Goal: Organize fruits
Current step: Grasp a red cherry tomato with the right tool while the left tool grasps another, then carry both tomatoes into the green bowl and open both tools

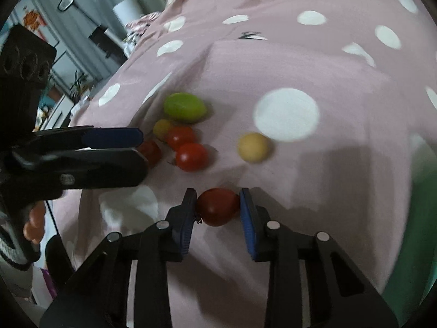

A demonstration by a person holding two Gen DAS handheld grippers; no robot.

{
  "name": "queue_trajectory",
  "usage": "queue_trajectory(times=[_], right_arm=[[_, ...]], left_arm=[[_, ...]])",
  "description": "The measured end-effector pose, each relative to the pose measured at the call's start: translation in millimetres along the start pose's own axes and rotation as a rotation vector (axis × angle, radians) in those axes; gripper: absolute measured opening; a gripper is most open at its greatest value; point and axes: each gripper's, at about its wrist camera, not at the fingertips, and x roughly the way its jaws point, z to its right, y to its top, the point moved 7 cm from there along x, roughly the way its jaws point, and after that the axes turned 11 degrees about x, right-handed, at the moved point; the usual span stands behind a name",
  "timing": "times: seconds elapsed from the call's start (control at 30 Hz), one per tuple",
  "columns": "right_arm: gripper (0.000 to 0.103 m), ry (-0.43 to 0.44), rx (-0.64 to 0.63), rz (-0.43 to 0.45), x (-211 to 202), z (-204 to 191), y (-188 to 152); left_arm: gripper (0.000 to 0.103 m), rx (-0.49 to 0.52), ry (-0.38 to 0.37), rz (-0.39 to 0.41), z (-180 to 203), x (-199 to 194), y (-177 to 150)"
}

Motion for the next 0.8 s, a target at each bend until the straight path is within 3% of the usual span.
queue_trajectory(times=[0.37, 0.47, 0.73, 0.8], right_arm=[[0.033, 0.037, 0.071, 0.057, -30, 20, -26], [0.033, 0.048, 0.07, 0.067, -32, 18, -26], [0.033, 0.064, 0.074, 0.081, -35, 17, -26], [0.033, 0.062, 0.076, 0.084, -36, 19, -26]], left_arm=[[0.072, 0.014, 0.055, -0.103, 0, 38, -7], [0.059, 0.01, 0.07, -0.123, -4, 47, -7], [0.059, 0.037, 0.097, -0.116, -4, 54, 2], [0.042, 0.064, 0.114, -0.12, -2, 55, 1]])
